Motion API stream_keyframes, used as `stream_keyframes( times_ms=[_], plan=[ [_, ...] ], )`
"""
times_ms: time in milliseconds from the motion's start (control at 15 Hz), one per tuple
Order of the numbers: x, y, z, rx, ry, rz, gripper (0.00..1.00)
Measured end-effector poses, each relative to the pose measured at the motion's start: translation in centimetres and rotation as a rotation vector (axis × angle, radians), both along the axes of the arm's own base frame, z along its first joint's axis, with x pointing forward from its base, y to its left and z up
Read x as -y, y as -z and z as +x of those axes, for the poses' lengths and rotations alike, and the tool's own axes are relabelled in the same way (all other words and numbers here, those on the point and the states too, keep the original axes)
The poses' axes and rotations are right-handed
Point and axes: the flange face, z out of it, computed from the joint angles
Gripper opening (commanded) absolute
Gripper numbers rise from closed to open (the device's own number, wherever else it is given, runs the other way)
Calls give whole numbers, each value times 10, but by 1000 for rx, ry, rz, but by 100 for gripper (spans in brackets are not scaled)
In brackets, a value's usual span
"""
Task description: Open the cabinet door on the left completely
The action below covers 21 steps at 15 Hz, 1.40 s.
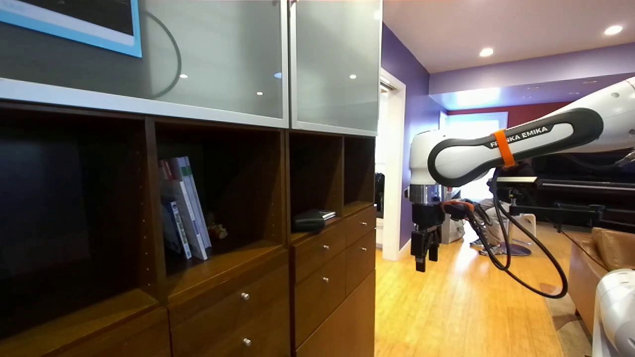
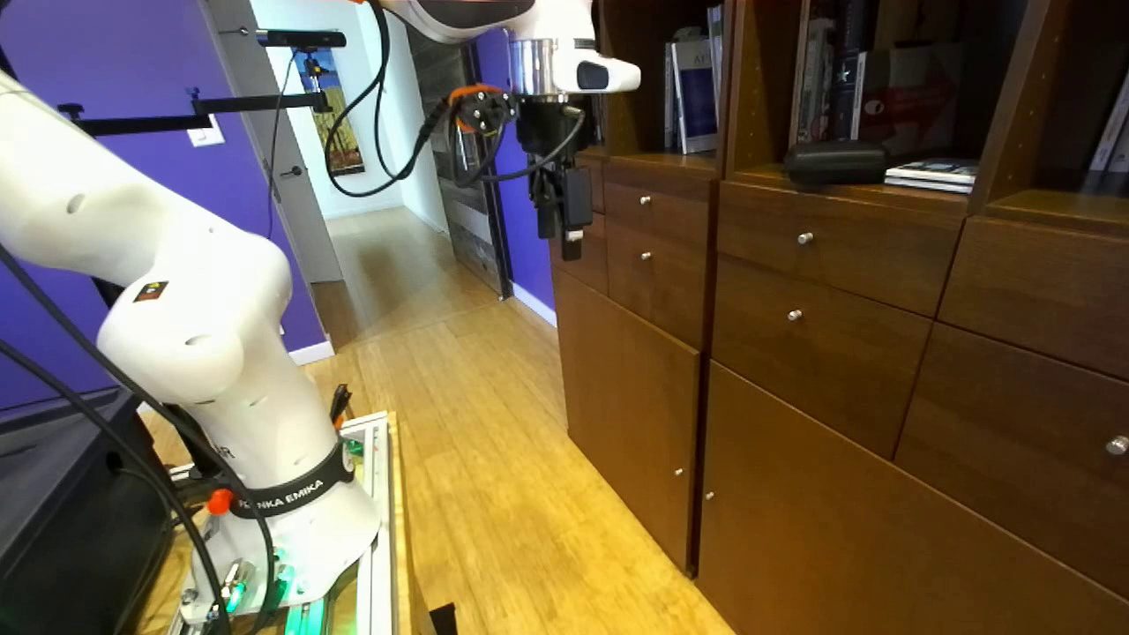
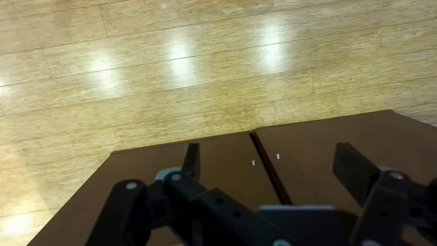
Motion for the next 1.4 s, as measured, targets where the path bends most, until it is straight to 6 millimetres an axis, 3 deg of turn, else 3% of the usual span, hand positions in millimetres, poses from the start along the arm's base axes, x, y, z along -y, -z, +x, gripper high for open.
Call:
stream_keyframes(
  times_ms=[267, 400, 600, 933, 1200, 1267, 1333, 1400],
  plan=[
    [0, -1, 1, 3, 4, 3, 100],
    [-5, -10, 7, 57, 33, 53, 100],
    [-26, -51, 21, 167, 82, 175, 100],
    [-86, -130, 37, 345, 160, 397, 100],
    [-128, -168, 54, 466, 287, 533, 100],
    [-134, -174, 61, 489, 327, 561, 100],
    [-127, -177, 65, 503, 364, 585, 100],
    [-104, -180, 65, 514, 407, 611, 100]
  ],
)
